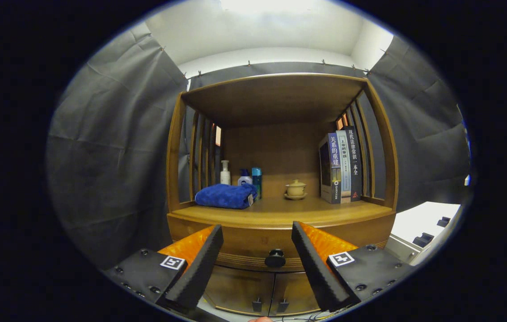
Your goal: Pull open the drawer, take out the items inside it, and place them on the countertop above the cabinet.
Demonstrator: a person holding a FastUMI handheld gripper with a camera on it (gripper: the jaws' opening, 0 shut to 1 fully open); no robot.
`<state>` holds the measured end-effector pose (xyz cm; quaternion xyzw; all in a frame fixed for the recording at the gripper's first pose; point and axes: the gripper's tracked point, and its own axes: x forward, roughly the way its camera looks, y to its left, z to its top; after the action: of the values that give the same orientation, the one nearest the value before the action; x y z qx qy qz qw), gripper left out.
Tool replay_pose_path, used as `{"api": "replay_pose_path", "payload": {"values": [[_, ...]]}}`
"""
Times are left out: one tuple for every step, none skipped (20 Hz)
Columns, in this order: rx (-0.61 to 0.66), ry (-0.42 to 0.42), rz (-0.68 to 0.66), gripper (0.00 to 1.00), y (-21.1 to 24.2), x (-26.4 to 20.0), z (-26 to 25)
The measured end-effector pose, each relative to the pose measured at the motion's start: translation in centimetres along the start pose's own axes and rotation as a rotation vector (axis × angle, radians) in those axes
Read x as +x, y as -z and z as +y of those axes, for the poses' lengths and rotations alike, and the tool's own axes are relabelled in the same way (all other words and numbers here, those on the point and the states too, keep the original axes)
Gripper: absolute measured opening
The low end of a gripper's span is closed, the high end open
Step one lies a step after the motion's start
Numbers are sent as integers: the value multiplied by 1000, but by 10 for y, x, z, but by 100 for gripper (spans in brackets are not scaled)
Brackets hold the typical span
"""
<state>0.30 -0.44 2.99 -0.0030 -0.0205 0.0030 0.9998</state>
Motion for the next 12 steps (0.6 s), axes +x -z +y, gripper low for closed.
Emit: {"api": "replay_pose_path", "payload": {"values": [[-11, 8, -9, 100, -6, 7, -5], [-17, 17, -7, 100, -8, 14, -11], [-16, 26, 5, 100, -7, 21, -17], [-7, 35, 18, 100, -7, 27, -22], [1, 42, 36, 100, -4, 34, -26], [8, 51, 68, 100, 3, 39, -30], [19, 57, 113, 100, 14, 43, -33], [35, 60, 166, 100, 28, 47, -34], [50, 62, 222, 100, 43, 50, -35], [60, 60, 279, 100, 57, 49, -35], [68, 54, 326, 100, 70, 51, -33], [75, 46, 363, 100, 82, 53, -31]]}}
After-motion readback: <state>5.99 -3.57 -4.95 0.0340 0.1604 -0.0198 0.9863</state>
